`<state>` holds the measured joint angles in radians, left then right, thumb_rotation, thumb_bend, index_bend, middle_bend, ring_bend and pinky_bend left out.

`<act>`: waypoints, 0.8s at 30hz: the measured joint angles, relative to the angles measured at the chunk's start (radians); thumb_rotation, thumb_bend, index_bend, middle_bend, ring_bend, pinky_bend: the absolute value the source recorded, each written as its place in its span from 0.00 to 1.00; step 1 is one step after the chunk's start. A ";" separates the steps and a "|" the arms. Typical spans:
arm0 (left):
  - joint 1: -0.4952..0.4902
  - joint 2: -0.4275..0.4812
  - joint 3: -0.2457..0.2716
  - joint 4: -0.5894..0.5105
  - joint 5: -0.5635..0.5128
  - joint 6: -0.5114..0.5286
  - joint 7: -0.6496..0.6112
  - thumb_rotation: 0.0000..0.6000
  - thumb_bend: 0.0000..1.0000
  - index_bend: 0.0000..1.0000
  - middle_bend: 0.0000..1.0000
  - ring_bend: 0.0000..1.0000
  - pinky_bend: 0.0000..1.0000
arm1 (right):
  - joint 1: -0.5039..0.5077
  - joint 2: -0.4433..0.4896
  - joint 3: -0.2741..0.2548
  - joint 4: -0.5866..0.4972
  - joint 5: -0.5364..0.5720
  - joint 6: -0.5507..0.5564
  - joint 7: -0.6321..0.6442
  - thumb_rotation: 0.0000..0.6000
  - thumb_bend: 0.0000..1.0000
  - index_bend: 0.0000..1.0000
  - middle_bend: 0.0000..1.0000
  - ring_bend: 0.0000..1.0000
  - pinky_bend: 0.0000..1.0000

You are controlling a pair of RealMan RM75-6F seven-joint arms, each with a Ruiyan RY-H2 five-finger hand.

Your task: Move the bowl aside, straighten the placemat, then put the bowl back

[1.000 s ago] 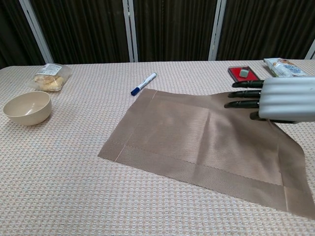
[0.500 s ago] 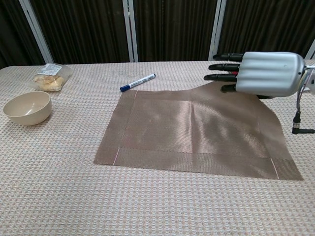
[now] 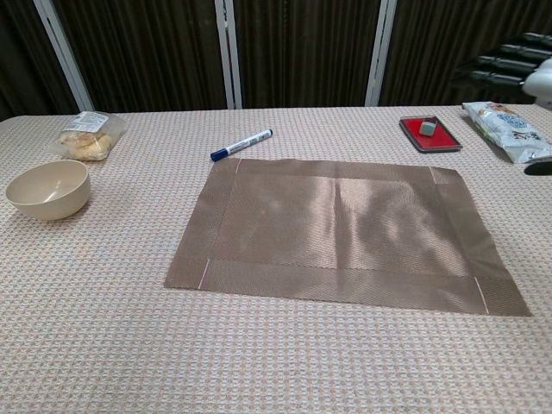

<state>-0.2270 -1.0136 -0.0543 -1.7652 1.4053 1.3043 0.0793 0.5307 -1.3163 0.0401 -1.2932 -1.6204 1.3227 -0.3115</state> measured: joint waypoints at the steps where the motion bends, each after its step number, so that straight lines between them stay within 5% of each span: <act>1: -0.002 0.002 0.006 0.002 0.009 -0.008 -0.009 1.00 0.10 0.00 0.00 0.00 0.00 | -0.023 0.016 0.000 -0.044 0.024 0.007 0.014 1.00 0.00 0.00 0.00 0.00 0.00; 6: -0.013 0.005 0.024 0.013 0.041 -0.035 -0.028 1.00 0.13 0.00 0.00 0.00 0.00 | -0.163 0.102 -0.013 -0.253 0.128 0.065 0.116 1.00 0.00 0.00 0.00 0.00 0.00; 16: -0.060 -0.107 0.031 0.085 0.113 -0.065 -0.021 1.00 0.13 0.01 0.00 0.00 0.00 | -0.381 0.148 -0.071 -0.375 0.121 0.279 0.241 1.00 0.00 0.00 0.00 0.00 0.00; 24: -0.116 -0.220 0.030 0.190 0.197 -0.085 -0.032 1.00 0.19 0.29 0.00 0.00 0.00 | -0.406 0.143 -0.075 -0.373 0.075 0.302 0.237 1.00 0.00 0.00 0.00 0.00 0.00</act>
<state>-0.3433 -1.2335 -0.0241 -1.5748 1.6026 1.2192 0.0475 0.1248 -1.1731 -0.0351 -1.6663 -1.5452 1.6248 -0.0742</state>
